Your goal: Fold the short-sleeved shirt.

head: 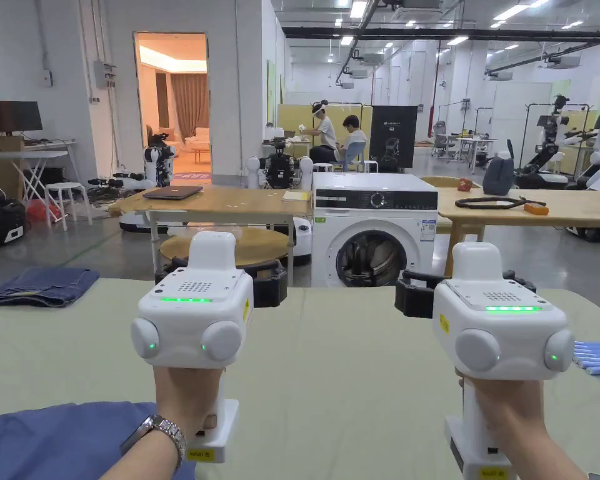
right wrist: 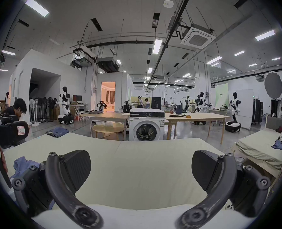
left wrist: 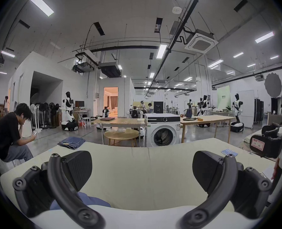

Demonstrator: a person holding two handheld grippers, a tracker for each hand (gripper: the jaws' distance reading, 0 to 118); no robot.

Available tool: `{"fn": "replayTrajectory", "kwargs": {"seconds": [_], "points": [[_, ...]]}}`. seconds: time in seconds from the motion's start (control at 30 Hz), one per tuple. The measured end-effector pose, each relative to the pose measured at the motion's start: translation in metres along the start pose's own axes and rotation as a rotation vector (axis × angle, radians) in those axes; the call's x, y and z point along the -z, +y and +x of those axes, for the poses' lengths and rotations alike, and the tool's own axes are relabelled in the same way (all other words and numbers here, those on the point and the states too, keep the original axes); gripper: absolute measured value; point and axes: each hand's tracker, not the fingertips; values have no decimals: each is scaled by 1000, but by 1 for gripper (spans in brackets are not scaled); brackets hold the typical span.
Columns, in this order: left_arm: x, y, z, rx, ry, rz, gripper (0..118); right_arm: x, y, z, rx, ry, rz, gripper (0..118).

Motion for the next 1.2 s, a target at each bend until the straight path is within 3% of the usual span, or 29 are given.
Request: {"fn": "replayTrajectory", "kwargs": {"seconds": [1.2], "points": [[-4,-4,2,4,0,-8,118,-3,-1,0,8,8,-3,118]]}}
